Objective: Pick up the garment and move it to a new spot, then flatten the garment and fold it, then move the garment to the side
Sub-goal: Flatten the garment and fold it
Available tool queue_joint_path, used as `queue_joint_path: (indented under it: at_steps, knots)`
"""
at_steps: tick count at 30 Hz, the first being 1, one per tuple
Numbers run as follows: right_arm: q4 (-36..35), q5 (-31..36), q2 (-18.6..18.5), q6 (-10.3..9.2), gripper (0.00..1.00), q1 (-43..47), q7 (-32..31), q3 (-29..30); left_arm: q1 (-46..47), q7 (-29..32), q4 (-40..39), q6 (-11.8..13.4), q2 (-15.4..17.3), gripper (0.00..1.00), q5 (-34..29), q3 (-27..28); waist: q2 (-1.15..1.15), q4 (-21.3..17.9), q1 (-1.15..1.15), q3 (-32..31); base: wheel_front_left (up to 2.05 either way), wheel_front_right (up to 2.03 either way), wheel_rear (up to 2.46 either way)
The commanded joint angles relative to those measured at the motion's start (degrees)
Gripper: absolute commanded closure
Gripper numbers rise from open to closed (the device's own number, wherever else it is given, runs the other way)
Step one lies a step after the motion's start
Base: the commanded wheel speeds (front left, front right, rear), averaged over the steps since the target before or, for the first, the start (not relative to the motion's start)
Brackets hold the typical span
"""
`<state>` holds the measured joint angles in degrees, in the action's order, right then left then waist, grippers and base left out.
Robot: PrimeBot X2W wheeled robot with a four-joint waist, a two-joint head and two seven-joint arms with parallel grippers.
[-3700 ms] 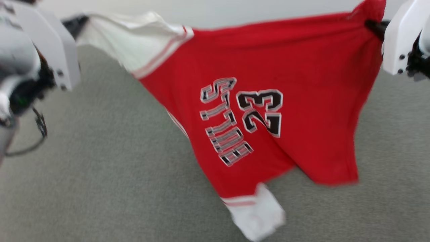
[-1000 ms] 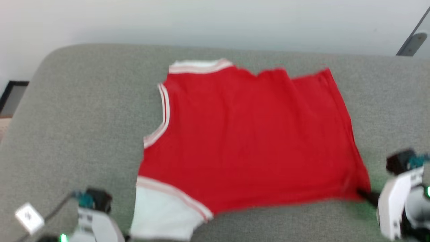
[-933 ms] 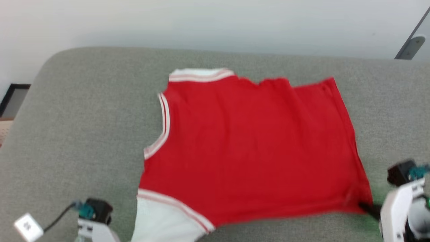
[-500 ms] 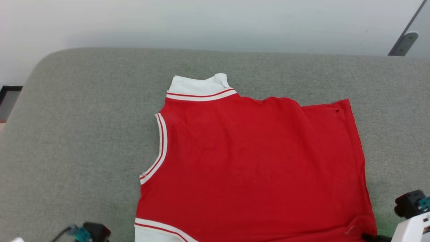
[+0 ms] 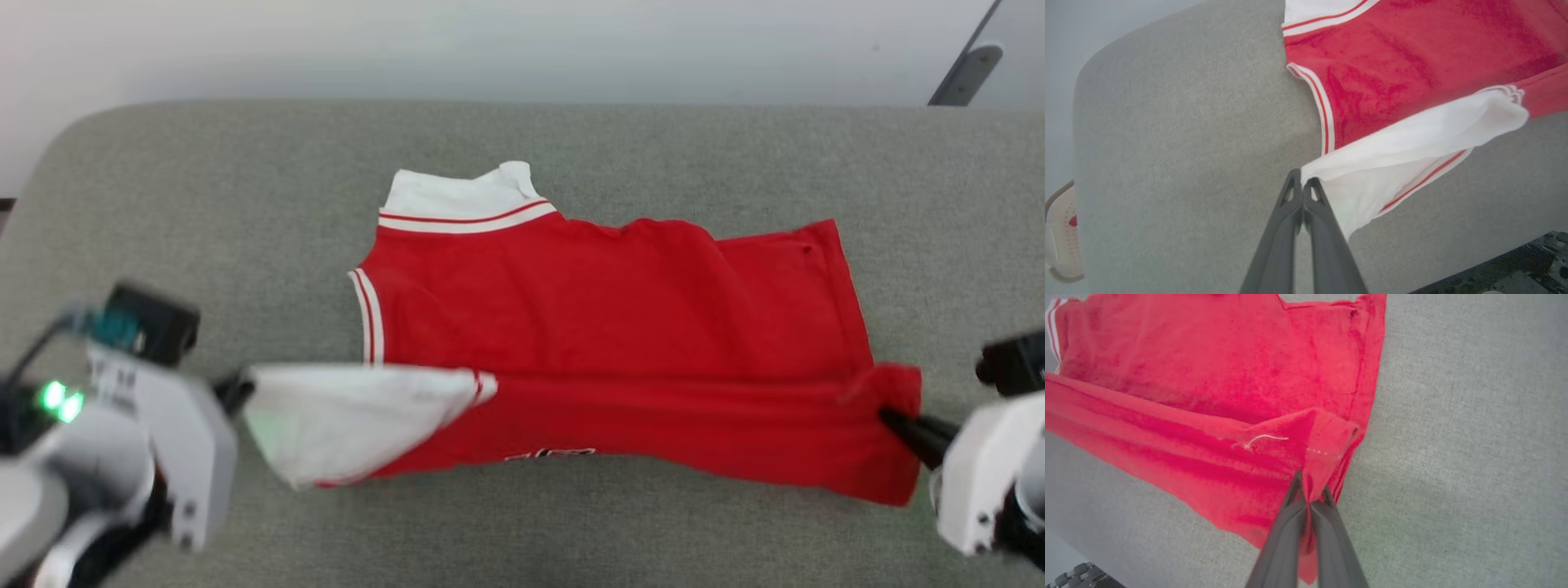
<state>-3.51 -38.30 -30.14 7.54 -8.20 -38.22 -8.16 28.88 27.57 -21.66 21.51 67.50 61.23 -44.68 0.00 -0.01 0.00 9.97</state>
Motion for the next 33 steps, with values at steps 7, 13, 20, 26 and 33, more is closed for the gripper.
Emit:
queue_joint_path:
  at_steps: [7,13,20,26,33]
  knots:
    - [8.4,4.4,3.7,-0.11,1.00,-10.6,0.2,-2.5,14.3,4.8,15.6,-10.2,-11.1,1.00,-5.0,-2.3,0.00,-1.7,0.00,3.3,0.00,0.00,0.00]
    - [18.7,6.1,6.5,-0.10,1.00,-19.4,4.8,-8.2,21.4,5.9,34.0,-17.8,-21.2,1.00,-6.6,-5.9,0.00,-2.8,0.00,5.9,0.00,0.00,0.00]
    - [27.5,5.3,8.0,-0.10,1.00,-24.9,7.9,-13.4,23.7,6.0,48.7,-22.6,-27.9,1.00,-5.9,-8.0,0.00,-3.4,0.00,7.1,0.00,0.00,0.00]
    - [31.9,4.0,8.2,-0.10,0.91,-27.0,8.8,-15.9,24.1,6.7,56.2,-24.5,-31.6,0.55,-4.5,-8.6,0.00,-3.3,0.00,6.2,0.00,0.00,0.00]
    - [31.8,2.0,6.1,-0.10,0.00,-26.2,12.0,-17.1,24.5,6.0,57.7,-24.7,-32.6,0.00,-3.1,-7.8,0.00,-2.4,0.00,2.6,0.00,0.00,0.00]
